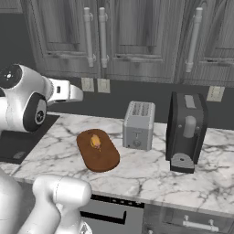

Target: Open the cabinet, retrieve the rolling pin, and place it next to the meat on the cutting board to prepare for tenderizing.

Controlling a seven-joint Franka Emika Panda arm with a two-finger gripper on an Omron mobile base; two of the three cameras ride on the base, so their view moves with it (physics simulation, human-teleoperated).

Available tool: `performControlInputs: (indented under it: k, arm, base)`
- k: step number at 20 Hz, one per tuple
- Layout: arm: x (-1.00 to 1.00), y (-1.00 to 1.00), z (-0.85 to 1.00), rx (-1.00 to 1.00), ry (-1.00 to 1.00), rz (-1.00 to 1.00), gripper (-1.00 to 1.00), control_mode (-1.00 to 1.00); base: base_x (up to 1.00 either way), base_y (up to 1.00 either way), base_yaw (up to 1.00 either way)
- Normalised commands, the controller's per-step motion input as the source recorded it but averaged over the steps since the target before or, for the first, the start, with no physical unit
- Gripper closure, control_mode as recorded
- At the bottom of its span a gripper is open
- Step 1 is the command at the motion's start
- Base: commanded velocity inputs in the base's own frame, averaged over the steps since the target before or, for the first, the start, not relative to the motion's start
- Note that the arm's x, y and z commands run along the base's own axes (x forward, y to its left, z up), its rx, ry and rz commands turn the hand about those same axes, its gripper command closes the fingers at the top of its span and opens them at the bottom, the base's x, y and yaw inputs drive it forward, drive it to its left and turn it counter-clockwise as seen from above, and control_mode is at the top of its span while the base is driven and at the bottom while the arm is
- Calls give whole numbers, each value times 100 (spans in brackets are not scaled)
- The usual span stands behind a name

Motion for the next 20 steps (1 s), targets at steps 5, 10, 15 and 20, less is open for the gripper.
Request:
performControlInputs:
  k: [5, 10, 15, 20]
  arm:
    - [-49, -14, 61, -5, -44, -4, -100, -100]
    - [-35, -7, 70, 0, -40, -2, -100, -100]
    - [-19, -2, 75, 6, -32, 0, -100, -100]
    - [-6, -2, 66, 13, -23, 0, -100, -100]
  base:
    - [0, 0, 0]
    - [0, 0, 0]
    - [0, 0, 0]
    - [0, 0, 0]
